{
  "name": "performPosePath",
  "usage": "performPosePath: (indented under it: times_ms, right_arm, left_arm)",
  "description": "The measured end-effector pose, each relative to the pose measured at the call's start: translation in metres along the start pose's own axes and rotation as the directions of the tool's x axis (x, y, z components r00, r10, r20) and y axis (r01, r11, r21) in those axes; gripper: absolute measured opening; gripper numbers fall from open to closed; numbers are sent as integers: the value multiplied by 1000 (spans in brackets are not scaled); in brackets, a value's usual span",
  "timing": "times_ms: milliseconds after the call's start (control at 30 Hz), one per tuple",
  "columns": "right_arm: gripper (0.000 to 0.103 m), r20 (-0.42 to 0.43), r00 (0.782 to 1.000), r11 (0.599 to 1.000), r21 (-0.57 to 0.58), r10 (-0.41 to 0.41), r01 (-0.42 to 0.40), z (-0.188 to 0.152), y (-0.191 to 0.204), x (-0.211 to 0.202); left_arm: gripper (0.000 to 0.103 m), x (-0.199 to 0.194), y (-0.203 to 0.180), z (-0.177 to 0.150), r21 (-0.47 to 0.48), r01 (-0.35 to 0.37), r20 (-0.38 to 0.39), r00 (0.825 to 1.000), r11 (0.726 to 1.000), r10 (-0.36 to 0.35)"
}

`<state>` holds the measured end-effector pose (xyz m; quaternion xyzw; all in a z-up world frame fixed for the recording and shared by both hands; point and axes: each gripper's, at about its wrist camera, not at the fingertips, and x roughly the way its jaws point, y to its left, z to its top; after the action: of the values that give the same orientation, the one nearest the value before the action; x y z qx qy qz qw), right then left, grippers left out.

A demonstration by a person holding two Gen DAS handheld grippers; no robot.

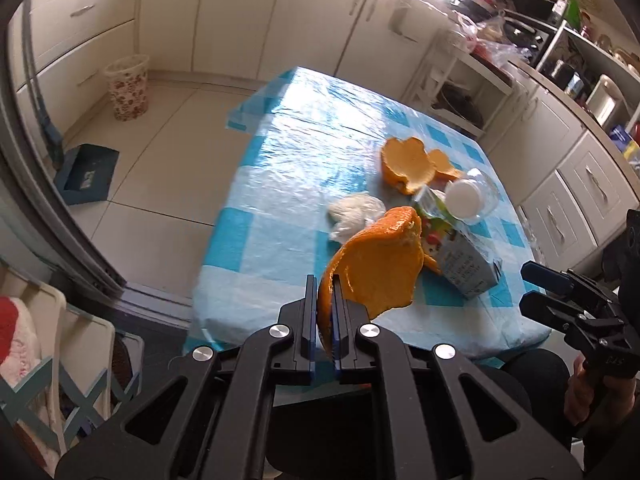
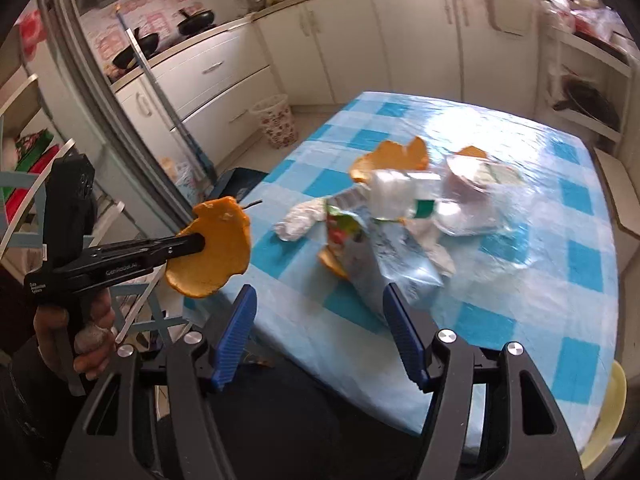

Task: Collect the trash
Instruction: 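Grasp the large orange peel with the left tool while the right tool grasps a tissue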

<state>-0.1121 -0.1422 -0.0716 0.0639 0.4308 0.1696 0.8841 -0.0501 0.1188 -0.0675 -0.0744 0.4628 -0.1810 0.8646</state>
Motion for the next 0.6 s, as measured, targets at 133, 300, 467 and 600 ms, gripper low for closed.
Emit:
performPosePath:
  times_ms: [133, 300, 467, 600]
  right_arm:
    - [64, -72, 997, 995, -93, 34, -40, 35, 32, 46]
    - [63, -158, 987, 993, -119, 4, -23, 72, 45, 110]
    - [57, -249, 960, 980, -180, -132, 88, 77, 44, 157]
    - [45, -234, 956, 969, -210, -177, 128, 74, 40, 167]
  left_arm:
    - [6, -13, 31, -1, -67, -32, 31, 999, 997, 34]
    - [6, -25, 58, -6, -107, -65, 49, 996, 992, 70]
    - [6, -27, 75, -10, -128, -76, 49, 995, 989, 83]
    - [6, -26, 82, -11, -140, -68, 48, 996, 988, 75]
